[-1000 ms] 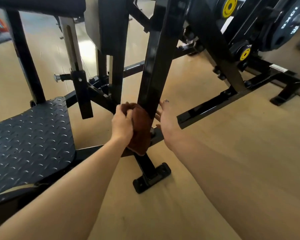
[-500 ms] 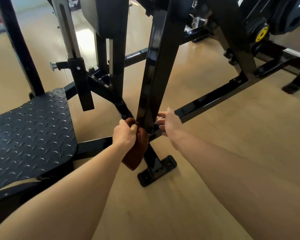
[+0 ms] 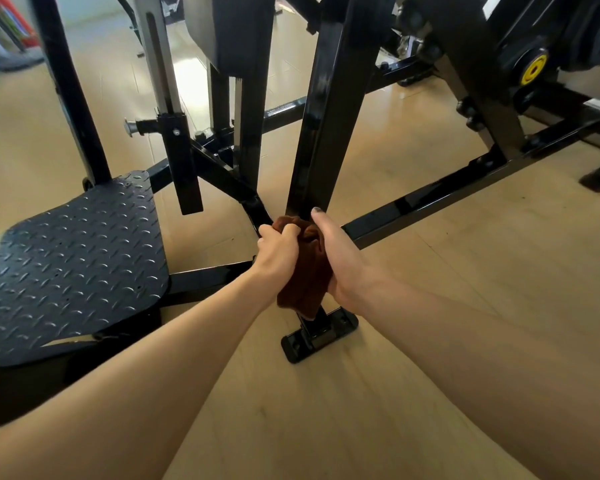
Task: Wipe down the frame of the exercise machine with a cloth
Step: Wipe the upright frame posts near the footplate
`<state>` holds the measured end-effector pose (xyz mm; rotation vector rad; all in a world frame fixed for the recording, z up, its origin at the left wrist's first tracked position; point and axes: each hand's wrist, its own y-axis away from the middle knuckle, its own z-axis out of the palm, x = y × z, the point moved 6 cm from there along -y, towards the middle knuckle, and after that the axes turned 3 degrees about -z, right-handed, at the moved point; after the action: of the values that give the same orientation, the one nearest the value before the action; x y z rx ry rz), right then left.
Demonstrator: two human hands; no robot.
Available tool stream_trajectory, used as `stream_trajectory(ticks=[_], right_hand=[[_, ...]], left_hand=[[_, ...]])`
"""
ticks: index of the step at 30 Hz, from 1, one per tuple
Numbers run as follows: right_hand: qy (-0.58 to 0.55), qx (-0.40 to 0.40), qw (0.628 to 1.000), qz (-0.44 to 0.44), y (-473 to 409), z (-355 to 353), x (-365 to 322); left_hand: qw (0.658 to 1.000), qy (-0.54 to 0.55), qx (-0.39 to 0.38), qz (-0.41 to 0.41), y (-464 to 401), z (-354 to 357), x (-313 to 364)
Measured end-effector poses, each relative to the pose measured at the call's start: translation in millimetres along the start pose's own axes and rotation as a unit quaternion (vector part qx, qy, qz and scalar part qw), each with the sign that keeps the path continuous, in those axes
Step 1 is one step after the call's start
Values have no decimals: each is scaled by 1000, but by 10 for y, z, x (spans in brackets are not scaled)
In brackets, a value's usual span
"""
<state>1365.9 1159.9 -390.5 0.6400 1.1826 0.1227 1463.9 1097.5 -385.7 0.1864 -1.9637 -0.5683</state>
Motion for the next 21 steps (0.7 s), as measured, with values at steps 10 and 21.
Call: stream_trajectory(ticks=[10, 21], right_hand=[[57, 227, 926, -295, 275, -385, -915], [164, 362, 802, -445, 369, 7, -1320]], left_hand=[[940, -171, 46, 291, 178, -156, 876], [940, 29, -104, 325, -114, -7, 1269]])
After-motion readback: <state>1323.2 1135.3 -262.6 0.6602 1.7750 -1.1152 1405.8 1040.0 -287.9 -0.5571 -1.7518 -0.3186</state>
